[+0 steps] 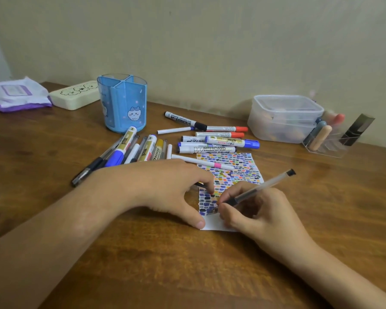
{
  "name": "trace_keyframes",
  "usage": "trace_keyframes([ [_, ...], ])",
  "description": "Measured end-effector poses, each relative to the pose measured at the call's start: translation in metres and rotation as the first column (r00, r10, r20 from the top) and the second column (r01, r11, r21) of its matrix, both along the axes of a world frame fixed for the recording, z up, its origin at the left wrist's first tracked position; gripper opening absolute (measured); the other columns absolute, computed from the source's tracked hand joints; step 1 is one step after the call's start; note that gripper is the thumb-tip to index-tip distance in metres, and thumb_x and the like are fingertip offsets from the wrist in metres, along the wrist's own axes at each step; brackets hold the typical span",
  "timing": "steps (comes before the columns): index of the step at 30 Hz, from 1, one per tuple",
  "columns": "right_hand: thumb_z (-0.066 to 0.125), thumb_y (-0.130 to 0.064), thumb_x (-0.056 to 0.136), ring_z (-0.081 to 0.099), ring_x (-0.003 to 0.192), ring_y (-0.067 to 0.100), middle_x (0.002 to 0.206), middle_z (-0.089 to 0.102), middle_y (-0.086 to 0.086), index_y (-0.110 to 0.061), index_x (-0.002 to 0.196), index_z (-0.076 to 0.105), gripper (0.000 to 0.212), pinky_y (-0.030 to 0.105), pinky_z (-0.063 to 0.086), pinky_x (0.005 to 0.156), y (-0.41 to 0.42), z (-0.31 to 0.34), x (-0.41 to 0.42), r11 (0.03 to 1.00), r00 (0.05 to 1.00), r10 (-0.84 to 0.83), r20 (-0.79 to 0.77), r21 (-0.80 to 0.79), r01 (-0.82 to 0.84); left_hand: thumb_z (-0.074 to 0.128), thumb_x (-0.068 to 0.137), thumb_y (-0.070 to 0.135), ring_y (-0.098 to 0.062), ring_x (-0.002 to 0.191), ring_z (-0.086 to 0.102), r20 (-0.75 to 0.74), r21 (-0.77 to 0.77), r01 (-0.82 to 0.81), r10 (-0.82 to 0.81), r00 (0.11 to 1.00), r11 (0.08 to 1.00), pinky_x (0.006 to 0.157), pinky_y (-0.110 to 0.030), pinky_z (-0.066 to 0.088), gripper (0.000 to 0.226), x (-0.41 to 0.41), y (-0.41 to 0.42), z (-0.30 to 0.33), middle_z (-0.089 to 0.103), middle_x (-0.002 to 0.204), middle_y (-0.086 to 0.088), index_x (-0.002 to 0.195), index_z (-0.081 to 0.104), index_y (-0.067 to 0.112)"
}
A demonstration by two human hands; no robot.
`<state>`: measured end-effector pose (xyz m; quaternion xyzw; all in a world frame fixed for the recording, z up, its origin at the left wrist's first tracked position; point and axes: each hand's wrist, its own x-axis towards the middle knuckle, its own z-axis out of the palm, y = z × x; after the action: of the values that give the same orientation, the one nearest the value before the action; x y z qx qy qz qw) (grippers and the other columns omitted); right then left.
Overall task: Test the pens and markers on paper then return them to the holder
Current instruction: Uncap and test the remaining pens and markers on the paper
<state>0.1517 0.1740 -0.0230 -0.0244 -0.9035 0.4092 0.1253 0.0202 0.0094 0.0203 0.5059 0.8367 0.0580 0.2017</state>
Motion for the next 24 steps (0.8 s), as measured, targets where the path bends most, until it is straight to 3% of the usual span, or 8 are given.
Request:
trace_keyframes([
  [6,0.072,-0.021,0.083,0.064,0.057,0.011,0.07,0.072,-0.001,-0.026,0.076,0.072,0.009,0.026,0.049,0.055,-0.0001,-0.0009,-0.0003,1.0,1.0,-0.01,-0.008,-0.001,0.01,0.073,0.079,0.058,-0.002,0.115,0.052,0.013,0.013,0.001,-0.001,1.0,1.0,0.101,-0.035,0.048,0.059,-0.0006,-0.0002,-0.0016,0.049,0.137,0.019,0.13,0.047,0.047],
  [11,0.071,-0.022,0.082,0.063,0.055,0.005,0.068,0.072,-0.003,-0.026,0.075,0.071,0.008,0.018,0.047,0.053,0.0005,-0.0009,-0.0007,1.0,1.0,-0.026,-0.001,0.013,0.026,0.073,0.079,0.057,-0.003,0.117,0.051,0.03,0.003,0.0,0.0,1.0,1.0,0.101,-0.035,0.048,0.058,-0.0003,0.0009,-0.0024,0.047,0.139,0.02,0.129,0.046,0.048],
  [24,0.073,-0.017,0.084,0.064,0.059,0.005,0.072,0.073,-0.005,-0.024,0.077,0.073,0.01,0.015,0.047,0.055,-0.0012,0.0002,0.001,1.0,1.0,0.002,0.003,0.03,-0.002,0.072,0.078,0.06,-0.001,0.111,0.051,0.018,0.005,0.017,-0.017,1.0,1.0,0.099,-0.035,0.049,0.058,-0.0028,0.0011,-0.0048,0.049,0.132,0.022,0.129,0.046,0.048],
])
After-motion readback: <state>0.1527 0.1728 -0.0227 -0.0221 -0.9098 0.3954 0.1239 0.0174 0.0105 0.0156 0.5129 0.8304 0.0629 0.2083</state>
